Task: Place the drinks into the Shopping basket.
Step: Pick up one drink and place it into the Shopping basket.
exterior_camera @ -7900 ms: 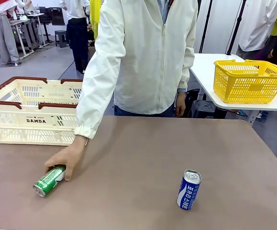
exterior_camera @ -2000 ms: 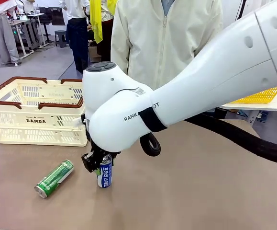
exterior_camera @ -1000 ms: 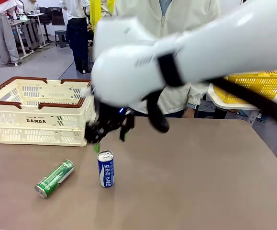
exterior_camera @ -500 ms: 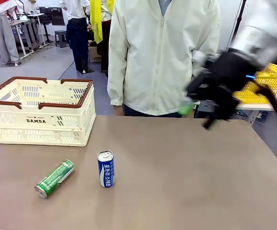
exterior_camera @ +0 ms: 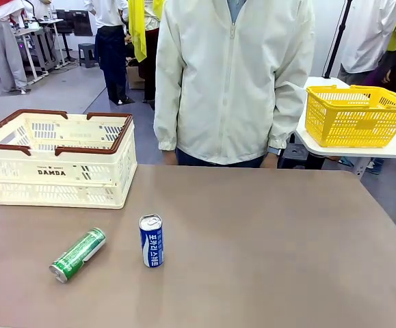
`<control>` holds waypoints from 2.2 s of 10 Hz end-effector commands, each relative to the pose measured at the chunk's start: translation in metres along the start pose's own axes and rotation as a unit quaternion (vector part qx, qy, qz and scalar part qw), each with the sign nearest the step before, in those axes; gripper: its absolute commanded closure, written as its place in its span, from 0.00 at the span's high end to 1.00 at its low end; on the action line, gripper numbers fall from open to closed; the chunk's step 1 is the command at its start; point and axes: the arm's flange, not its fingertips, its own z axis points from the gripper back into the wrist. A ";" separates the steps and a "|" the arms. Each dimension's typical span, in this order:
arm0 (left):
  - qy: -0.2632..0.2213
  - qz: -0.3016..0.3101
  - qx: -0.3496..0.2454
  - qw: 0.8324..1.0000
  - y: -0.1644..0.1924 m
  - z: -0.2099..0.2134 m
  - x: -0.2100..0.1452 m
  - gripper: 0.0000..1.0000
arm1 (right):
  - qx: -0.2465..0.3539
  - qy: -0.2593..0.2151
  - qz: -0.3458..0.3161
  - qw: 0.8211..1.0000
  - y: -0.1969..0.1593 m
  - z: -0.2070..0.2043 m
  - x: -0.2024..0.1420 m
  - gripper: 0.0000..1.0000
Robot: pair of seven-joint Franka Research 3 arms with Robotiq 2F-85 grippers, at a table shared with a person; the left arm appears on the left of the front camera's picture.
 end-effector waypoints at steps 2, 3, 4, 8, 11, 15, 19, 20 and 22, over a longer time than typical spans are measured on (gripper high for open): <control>0.002 0.005 0.007 1.000 -0.002 -0.001 0.000 1.00 | 0.000 0.000 0.000 1.000 0.000 0.000 0.000 1.00; 0.002 0.005 0.007 1.000 -0.002 -0.001 0.000 1.00 | 0.000 0.000 0.000 1.000 0.000 0.000 0.000 1.00; 0.002 0.005 0.007 1.000 -0.002 -0.001 0.000 1.00 | 0.000 0.000 0.000 1.000 0.000 0.000 0.000 1.00; -0.031 0.145 0.024 0.989 -0.023 -0.014 0.016 1.00 | 0.000 0.000 0.000 1.000 0.000 0.000 0.000 1.00; 0.019 0.292 0.225 0.929 -0.104 -0.161 0.079 1.00 | 0.000 0.000 0.000 1.000 0.000 0.000 0.000 1.00; -0.016 0.192 0.374 0.907 -0.140 -0.344 0.114 1.00 | 0.000 0.000 0.000 1.000 0.000 0.000 0.000 1.00; -0.121 -0.114 0.558 0.813 -0.145 -0.481 0.126 1.00 | 0.000 0.000 0.000 1.000 0.000 0.000 0.000 1.00; -0.120 -0.143 0.553 0.812 -0.137 -0.506 0.131 1.00 | 0.000 0.000 0.000 1.000 0.000 0.000 0.000 1.00; -0.078 -0.072 0.561 0.821 -0.161 -0.503 0.126 1.00 | 0.000 0.000 0.000 1.000 0.000 0.000 0.000 1.00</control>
